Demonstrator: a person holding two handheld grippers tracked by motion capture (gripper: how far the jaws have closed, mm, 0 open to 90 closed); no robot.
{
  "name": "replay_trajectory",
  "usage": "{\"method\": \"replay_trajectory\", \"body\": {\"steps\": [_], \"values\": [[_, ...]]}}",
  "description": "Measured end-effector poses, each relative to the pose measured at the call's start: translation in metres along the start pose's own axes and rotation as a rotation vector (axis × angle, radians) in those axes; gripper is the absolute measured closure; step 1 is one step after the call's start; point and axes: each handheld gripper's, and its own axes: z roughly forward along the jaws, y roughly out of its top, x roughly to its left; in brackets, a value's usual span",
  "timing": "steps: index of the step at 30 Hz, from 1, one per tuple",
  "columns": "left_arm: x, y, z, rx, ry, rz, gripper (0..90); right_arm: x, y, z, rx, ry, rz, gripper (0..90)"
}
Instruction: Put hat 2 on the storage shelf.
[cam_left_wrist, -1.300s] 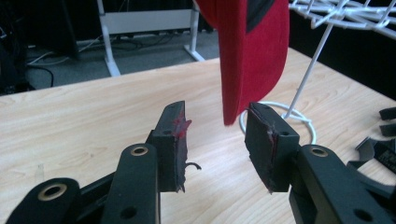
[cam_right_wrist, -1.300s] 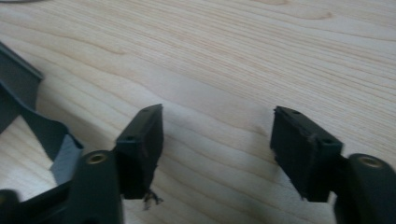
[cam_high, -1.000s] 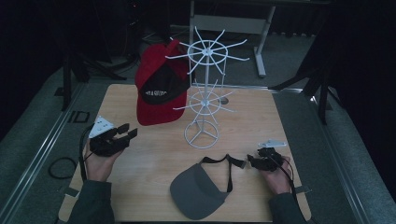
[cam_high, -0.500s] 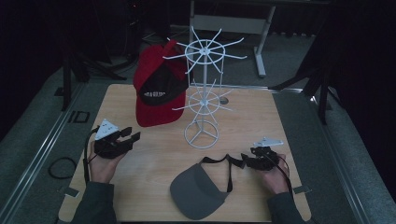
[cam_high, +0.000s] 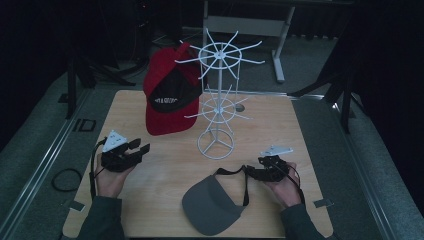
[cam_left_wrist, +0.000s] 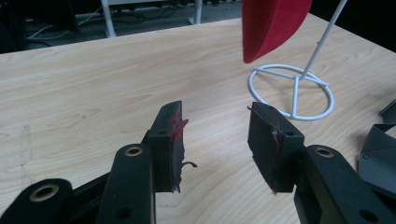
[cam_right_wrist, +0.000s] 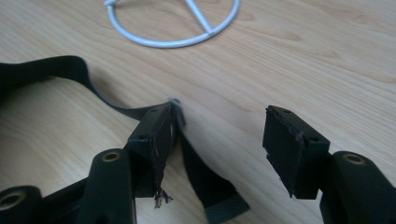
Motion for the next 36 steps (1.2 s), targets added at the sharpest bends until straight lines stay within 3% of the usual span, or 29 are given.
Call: {"method": "replay_trajectory", "body": {"steps": [10,23,25,32,36], "values": [[0.001,-0.002,-0.001,-0.013,0.017,-0.023,56.0,0.011,0.002,0.012,0.075,0.061,-0.03,47.8],[0.0,-0.003,0.002,-0.001,0.008,-0.023,55.9,0.01,0.002,0.03,0.186,0.062,-0.058,62.7],[0.0,-0.003,0.003,0.002,0.009,-0.023,55.9,0.01,0.002,0.031,0.187,0.058,-0.059,64.7],[0.0,-0.003,0.003,-0.001,0.01,-0.033,56.0,0.009,0.006,0.034,0.193,0.014,-0.04,86.7],[0.001,-0.004,0.002,-0.006,0.013,-0.038,56.0,0.008,0.007,0.036,0.16,-0.012,-0.019,87.5]]}}
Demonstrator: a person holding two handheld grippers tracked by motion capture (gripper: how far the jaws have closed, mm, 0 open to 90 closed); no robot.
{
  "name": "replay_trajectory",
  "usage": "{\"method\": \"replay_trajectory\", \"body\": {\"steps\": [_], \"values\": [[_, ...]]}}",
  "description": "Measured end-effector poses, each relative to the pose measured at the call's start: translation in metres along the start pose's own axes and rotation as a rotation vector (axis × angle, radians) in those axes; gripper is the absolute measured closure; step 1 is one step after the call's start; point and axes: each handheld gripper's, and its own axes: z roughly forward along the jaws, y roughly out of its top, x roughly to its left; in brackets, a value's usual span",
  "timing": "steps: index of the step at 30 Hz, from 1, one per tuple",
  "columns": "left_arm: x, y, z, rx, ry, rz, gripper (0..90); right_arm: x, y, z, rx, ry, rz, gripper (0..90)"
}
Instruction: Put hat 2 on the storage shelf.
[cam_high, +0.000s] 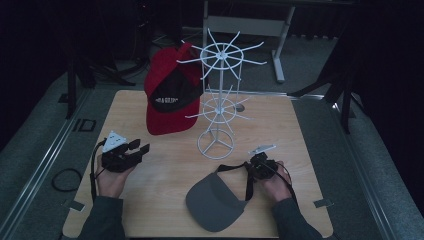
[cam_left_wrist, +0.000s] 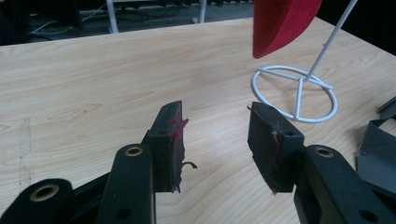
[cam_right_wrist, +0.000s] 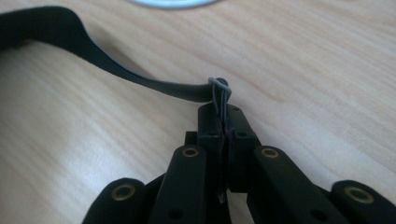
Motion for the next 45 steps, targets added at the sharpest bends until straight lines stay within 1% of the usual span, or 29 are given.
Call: {"method": "replay_trajectory", "body": {"steps": [1,2,3,4,6,7,8,9,10,12,13,14,15,18,19,20,24,25,26,27,29,32,33,35,38,39,41,44,45], "values": [[0.0,0.0,0.0,0.0,0.0,0.0,56.0,0.0,0.0,0.0,0.0,0.0,0.0,87.5],[0.0,0.0,0.0,0.0,0.003,-0.003,56.0,0.001,0.001,-0.001,-0.019,-0.011,0.007,87.5],[0.0,0.0,0.0,0.0,0.003,-0.003,56.0,0.001,0.001,-0.001,-0.019,-0.011,0.007,87.5],[0.001,0.0,0.0,0.001,0.005,-0.004,56.0,0.001,0.003,-0.003,-0.044,-0.021,0.011,87.6],[0.001,-0.001,-0.001,-0.001,0.005,-0.005,56.0,0.001,0.004,-0.005,-0.07,-0.036,0.005,87.6],[0.001,-0.001,-0.001,-0.001,0.005,-0.005,56.1,0.001,0.004,-0.005,-0.07,-0.036,0.005,87.6],[0.001,0.0,-0.001,-0.003,0.006,-0.006,56.1,0.003,0.006,-0.009,-0.087,-0.057,0.008,87.6],[0.001,0.0,-0.001,-0.003,0.006,-0.006,56.1,0.003,0.006,-0.009,-0.087,-0.057,0.008,87.6],[0.001,0.0,-0.001,-0.003,0.006,-0.007,56.0,0.004,0.009,-0.012,-0.111,-0.092,0.002,87.7],[0.001,0.0,-0.001,-0.003,0.005,-0.007,56.1,0.005,0.01,-0.015,-0.129,-0.113,0.001,87.7],[0.001,0.0,-0.001,-0.003,0.005,-0.007,56.0,0.005,0.01,-0.015,-0.129,-0.113,0.001,87.7],[0.001,0.0,-0.001,-0.002,0.005,-0.007,56.0,0.005,0.011,-0.017,-0.141,-0.126,-0.002,87.7],[0.001,0.0,-0.001,-0.003,0.005,-0.007,56.0,0.005,0.014,-0.02,-0.169,-0.138,0.003,87.7],[0.001,0.0,-0.001,-0.004,0.006,-0.008,56.2,0.005,0.016,-0.025,-0.203,-0.147,0.009,87.8],[0.001,0.0,-0.001,-0.004,0.006,-0.008,56.4,0.005,0.016,-0.025,-0.203,-0.147,0.009,87.8],[0.001,-0.001,-0.001,-0.003,0.007,-0.007,56.6,0.004,0.019,-0.029,-0.231,-0.15,0.015,87.8],[0.0,-0.001,0.0,-0.002,0.006,-0.007,56.7,0.003,0.022,-0.037,-0.28,-0.163,0.02,87.8],[0.0,-0.001,0.0,-0.002,0.006,-0.007,56.7,0.003,0.022,-0.037,-0.28,-0.163,0.02,87.8],[0.0,-0.001,0.0,0.0,0.006,-0.005,56.6,0.003,0.024,-0.042,-0.308,-0.165,0.024,87.9],[0.0,-0.001,0.0,0.0,0.006,-0.005,56.6,0.003,0.024,-0.042,-0.308,-0.165,0.024,87.9],[0.0,-0.001,0.001,0.002,0.005,-0.007,56.6,0.002,0.026,-0.048,-0.345,-0.154,0.03,87.9],[0.0,-0.001,0.001,0.002,0.006,-0.007,56.7,0.0,0.027,-0.054,-0.376,-0.143,0.037,87.9],[0.0,-0.001,0.001,0.002,0.006,-0.007,56.6,0.0,0.027,-0.054,-0.376,-0.143,0.037,87.9],[0.0,-0.001,0.0,0.0,0.007,-0.008,56.6,-0.001,0.029,-0.06,-0.4,-0.145,0.039,88.0],[0.0,-0.001,0.001,0.002,0.006,-0.009,56.6,-0.001,0.03,-0.064,-0.411,-0.15,0.036,88.0],[0.0,-0.002,0.001,0.003,0.005,-0.007,56.6,-0.001,0.033,-0.068,-0.421,-0.165,0.023,87.9],[-0.001,-0.002,0.002,0.007,0.003,-0.005,56.6,-0.001,0.033,-0.069,-0.424,-0.17,0.018,87.9],[-0.001,-0.002,0.002,0.006,0.003,-0.006,56.6,0.0,0.038,-0.078,-0.443,-0.186,-0.002,88.0],[-0.001,-0.002,0.002,0.006,0.003,-0.006,56.6,0.0,0.038,-0.078,-0.443,-0.186,-0.002,88.0]]}}
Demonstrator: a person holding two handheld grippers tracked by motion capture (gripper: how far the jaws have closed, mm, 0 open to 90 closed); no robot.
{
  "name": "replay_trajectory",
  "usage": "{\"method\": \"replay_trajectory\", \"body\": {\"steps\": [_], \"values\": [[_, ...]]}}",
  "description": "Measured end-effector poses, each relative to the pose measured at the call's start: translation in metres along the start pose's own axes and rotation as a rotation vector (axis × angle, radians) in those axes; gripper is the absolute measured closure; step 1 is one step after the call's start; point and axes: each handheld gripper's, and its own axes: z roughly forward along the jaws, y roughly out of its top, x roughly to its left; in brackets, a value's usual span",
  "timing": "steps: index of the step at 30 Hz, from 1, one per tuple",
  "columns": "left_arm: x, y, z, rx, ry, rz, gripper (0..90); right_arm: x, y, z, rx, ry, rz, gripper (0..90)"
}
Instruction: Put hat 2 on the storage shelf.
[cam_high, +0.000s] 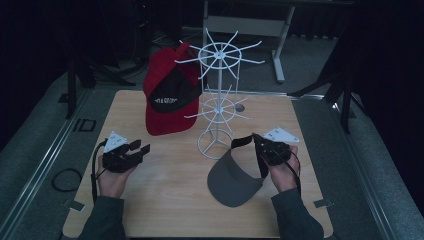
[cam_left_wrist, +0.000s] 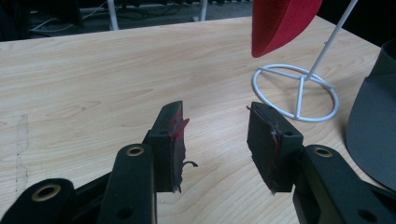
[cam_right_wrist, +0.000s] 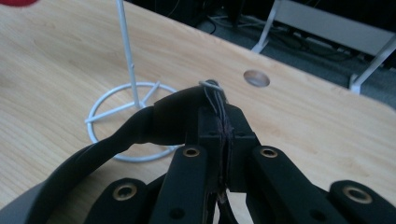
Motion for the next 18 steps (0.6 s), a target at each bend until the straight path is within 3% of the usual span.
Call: {"method": "replay_trajectory", "body": {"steps": [18], "values": [[0.0,0.0,0.0,-0.001,0.002,-0.005,56.4,0.001,0.023,-0.025,-0.135,-0.001,-0.042,88.0]]}}
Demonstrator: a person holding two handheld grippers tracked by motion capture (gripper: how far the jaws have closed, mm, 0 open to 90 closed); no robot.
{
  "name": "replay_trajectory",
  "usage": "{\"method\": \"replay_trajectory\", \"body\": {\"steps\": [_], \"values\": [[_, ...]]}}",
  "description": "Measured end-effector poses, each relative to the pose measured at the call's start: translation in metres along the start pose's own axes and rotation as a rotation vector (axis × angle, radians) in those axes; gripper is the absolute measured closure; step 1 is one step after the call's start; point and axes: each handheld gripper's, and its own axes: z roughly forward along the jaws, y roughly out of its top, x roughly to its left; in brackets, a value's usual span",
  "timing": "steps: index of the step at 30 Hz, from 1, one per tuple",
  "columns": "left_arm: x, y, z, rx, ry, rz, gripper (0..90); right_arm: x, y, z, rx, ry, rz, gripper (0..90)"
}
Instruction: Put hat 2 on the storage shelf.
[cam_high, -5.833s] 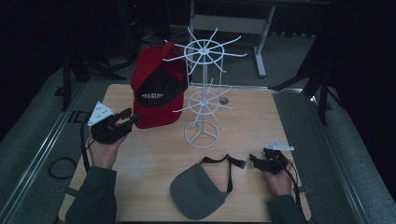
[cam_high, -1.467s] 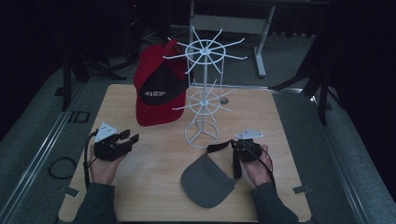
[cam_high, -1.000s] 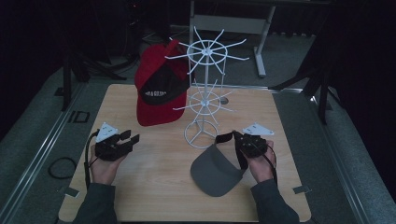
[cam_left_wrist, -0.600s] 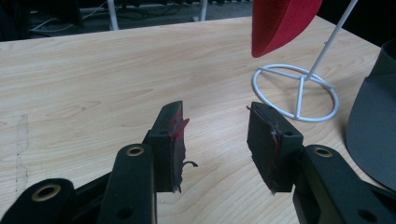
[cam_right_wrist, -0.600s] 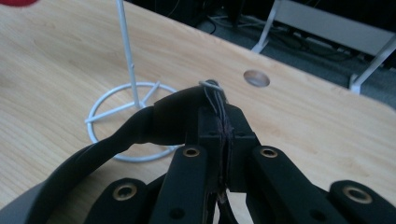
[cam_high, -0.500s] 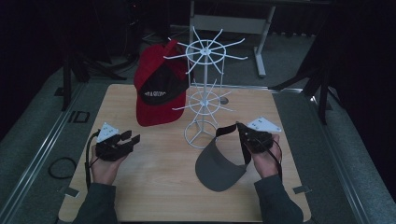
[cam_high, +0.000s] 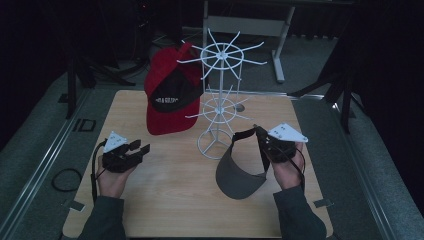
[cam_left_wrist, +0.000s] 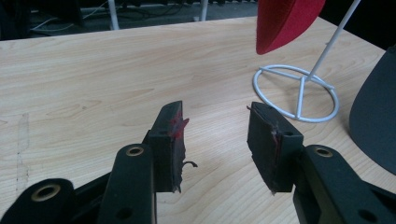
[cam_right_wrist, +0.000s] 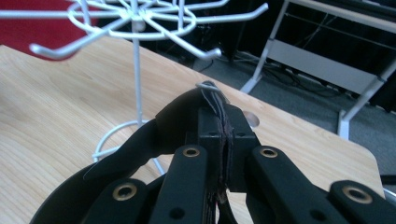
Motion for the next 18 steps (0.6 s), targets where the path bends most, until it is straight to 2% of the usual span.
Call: {"method": "replay_trajectory", "body": {"steps": [1,12,18], "values": [[0.0,0.0,0.0,0.0,0.0,0.001,56.4,0.0,0.003,-0.003,-0.016,0.019,0.008,88.0],[0.0,0.0,0.0,0.001,0.0,0.0,56.2,-0.001,0.015,-0.015,-0.077,0.079,0.02,88.0],[0.0,0.0,0.001,0.002,0.001,-0.001,56.1,0.0,0.021,-0.02,-0.101,0.089,0.019,87.9]]}}
